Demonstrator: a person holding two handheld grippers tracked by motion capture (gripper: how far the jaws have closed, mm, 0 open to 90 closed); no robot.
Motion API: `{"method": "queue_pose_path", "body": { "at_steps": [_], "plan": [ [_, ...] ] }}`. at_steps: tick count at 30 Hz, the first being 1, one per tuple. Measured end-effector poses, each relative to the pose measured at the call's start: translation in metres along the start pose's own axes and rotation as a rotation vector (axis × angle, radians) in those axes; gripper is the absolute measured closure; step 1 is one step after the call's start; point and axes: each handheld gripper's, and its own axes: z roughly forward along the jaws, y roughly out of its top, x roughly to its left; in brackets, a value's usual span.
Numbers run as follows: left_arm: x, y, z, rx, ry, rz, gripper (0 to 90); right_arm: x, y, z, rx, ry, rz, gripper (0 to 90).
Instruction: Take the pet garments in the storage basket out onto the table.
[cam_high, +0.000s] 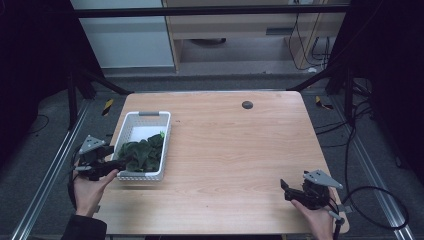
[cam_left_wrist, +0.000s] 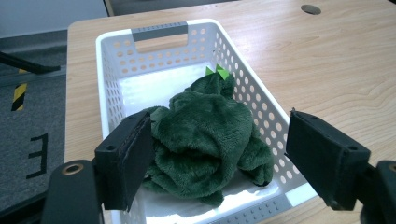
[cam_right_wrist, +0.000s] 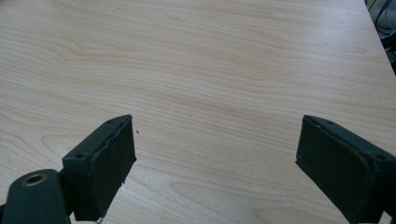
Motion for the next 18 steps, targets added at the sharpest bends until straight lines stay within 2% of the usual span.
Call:
{"method": "queue_pose_path", "body": {
  "at_steps": [4, 7, 18],
  "plan": [
    [-0.003, 0.005, 0.006, 0.023, -0.004, 0.014, 22.0, 0.0, 0.0, 0.0, 0.009, 0.003, 0.011, 11.1],
    [-0.005, 0.009, 0.013, 0.049, -0.002, 0.026, 20.9, 0.0, 0.0, 0.001, 0.009, 0.004, 0.002, 11.0],
    [-0.009, 0.02, 0.028, 0.085, 0.005, 0.049, 17.0, -0.001, 0.0, 0.002, 0.016, 0.009, -0.001, 10.2]
  ]
}}
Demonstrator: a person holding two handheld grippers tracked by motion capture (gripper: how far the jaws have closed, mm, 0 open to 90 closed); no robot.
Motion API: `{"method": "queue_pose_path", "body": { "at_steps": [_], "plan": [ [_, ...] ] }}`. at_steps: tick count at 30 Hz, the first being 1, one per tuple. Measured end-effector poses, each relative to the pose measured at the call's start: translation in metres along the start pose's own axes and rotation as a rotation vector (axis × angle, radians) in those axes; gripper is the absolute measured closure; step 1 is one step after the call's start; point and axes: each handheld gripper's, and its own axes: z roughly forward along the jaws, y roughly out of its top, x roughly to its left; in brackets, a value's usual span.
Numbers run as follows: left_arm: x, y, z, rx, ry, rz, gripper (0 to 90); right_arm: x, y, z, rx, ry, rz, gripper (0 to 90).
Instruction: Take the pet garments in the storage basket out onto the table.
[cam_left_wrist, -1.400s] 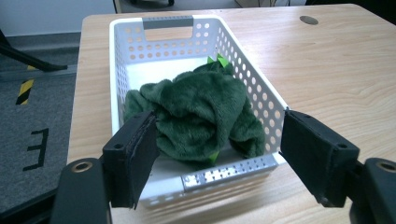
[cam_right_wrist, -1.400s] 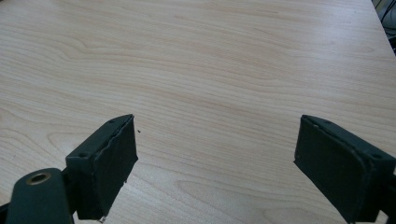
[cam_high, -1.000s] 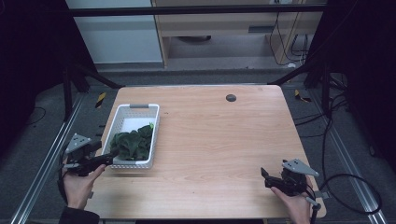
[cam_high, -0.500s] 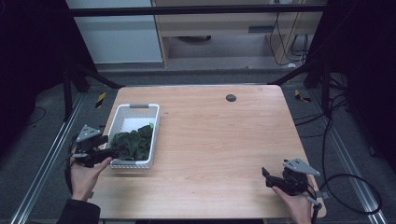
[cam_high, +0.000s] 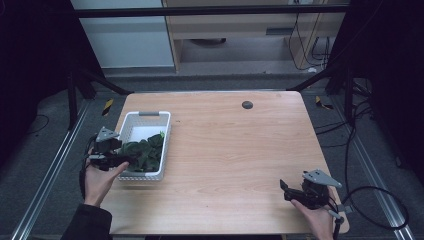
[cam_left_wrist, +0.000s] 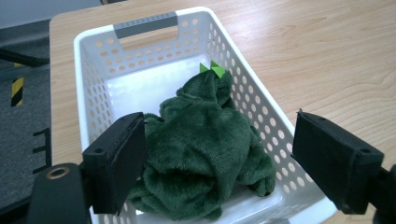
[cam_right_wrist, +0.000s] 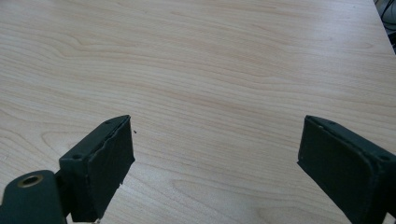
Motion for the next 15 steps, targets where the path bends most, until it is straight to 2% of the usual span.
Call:
{"method": "queue_pose_path", "body": {
  "at_steps": [3, 15],
  "plan": [
    [-0.002, 0.003, 0.007, 0.03, -0.004, 0.012, 15.7, 0.0, 0.0, 0.0, 0.002, 0.002, 0.0, 10.0],
    [-0.006, 0.016, 0.024, 0.083, -0.003, 0.028, 13.0, 0.0, 0.0, 0.002, 0.012, 0.01, 0.007, 9.1]
  ]
}}
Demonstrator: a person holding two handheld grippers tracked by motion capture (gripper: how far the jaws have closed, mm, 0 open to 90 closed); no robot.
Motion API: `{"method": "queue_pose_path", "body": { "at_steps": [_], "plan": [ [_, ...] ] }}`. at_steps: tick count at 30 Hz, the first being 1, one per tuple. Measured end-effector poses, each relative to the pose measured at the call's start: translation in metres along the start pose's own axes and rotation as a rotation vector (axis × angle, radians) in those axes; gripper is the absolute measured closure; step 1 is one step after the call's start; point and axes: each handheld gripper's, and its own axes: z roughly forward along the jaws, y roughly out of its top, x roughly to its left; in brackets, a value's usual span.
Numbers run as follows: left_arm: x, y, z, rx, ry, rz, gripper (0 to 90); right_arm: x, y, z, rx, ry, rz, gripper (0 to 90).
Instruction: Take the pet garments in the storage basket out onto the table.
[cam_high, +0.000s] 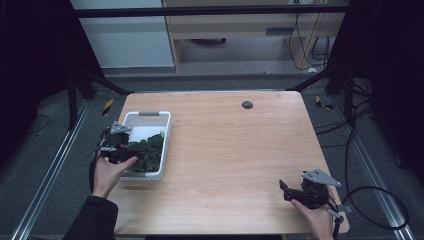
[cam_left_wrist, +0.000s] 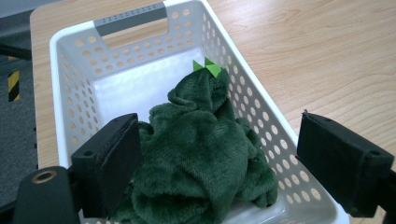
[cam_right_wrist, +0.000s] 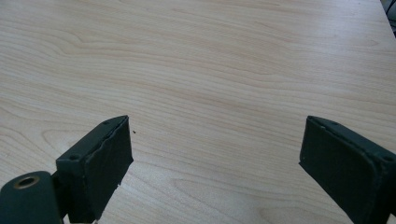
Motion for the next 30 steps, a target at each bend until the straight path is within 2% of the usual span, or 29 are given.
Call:
{"method": "queue_pose_path", "body": {
  "at_steps": [5, 17, 18, 20, 30],
  "plan": [
    [0.002, 0.004, 0.008, 0.034, 0.005, -0.005, 11.2, 0.0, 0.0, 0.0, 0.002, 0.001, -0.004, 8.9],
    [0.004, 0.006, 0.022, 0.071, 0.011, -0.009, 9.6, 0.001, 0.0, 0.004, 0.018, 0.007, -0.014, 7.9],
    [0.004, 0.006, 0.024, 0.077, 0.01, -0.011, 9.4, 0.002, 0.0, 0.003, 0.023, 0.01, -0.003, 7.8],
    [0.004, 0.007, 0.026, 0.086, 0.01, -0.013, 9.1, 0.001, 0.0, 0.004, 0.019, 0.006, -0.016, 7.7],
    [0.006, 0.006, 0.033, 0.129, 0.03, -0.016, 6.9, 0.001, -0.001, 0.005, 0.03, 0.013, -0.019, 6.7]
  ]
}}
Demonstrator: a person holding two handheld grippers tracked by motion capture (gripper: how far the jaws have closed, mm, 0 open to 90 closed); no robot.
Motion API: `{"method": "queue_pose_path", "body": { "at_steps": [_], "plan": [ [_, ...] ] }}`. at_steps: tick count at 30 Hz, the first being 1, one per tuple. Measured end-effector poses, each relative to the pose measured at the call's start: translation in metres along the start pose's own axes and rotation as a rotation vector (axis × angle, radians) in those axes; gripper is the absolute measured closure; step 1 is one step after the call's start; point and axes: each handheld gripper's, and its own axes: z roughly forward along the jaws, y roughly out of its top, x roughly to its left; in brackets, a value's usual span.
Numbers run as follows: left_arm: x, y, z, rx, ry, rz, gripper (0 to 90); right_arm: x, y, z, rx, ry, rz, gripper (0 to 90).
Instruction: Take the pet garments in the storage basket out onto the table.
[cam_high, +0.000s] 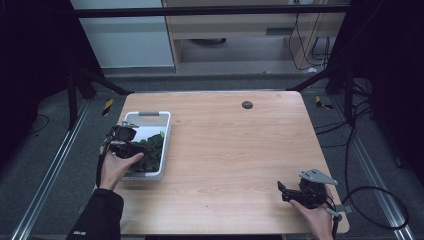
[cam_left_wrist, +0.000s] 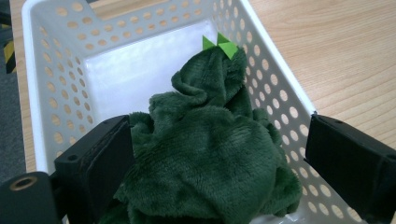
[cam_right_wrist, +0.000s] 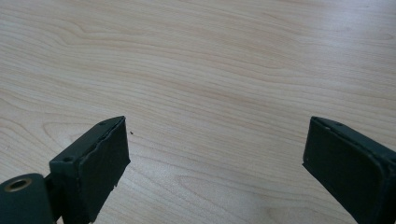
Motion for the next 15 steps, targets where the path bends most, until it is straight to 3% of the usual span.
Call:
{"method": "queue_pose_path", "body": {
  "at_steps": [15],
  "plan": [
    [0.008, -0.004, 0.015, 0.068, 0.006, -0.035, 5.2, 0.001, 0.0, 0.002, 0.013, 0.008, -0.007, 5.4]
  ]
}}
